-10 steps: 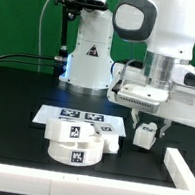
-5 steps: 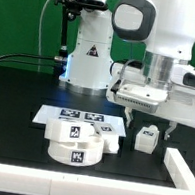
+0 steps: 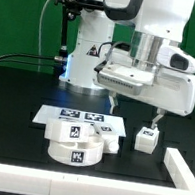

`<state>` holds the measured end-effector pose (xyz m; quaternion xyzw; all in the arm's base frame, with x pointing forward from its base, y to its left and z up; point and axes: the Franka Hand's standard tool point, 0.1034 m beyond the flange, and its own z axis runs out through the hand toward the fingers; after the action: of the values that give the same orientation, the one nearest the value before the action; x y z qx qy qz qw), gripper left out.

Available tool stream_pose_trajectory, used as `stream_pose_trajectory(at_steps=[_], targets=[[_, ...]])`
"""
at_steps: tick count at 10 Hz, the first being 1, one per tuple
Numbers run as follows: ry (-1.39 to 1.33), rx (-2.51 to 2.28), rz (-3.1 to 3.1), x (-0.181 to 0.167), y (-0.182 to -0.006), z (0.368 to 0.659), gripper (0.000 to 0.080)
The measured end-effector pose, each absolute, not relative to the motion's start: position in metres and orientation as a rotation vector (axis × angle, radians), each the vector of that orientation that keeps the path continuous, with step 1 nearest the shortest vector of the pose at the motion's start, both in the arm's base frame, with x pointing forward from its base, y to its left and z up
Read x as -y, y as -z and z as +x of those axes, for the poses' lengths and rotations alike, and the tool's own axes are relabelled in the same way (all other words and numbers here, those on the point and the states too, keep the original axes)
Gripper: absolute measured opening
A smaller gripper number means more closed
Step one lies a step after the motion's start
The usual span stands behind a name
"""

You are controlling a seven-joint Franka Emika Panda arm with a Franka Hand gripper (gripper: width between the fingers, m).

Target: Assemble stool

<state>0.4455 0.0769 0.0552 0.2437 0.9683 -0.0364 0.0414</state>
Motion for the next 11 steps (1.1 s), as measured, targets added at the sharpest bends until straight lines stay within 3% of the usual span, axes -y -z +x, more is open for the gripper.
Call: stream_pose_trajectory(at_steps=[2, 6, 11], targets=[[0.105, -2.918, 0.903, -0.075, -0.055, 0.446, 0.0649], [0.115, -2.487, 1.838, -0.054, -0.061, 0.444, 0.0649], [0.065, -2.159, 2.199, -0.056, -0.062, 0.445, 0.0649]])
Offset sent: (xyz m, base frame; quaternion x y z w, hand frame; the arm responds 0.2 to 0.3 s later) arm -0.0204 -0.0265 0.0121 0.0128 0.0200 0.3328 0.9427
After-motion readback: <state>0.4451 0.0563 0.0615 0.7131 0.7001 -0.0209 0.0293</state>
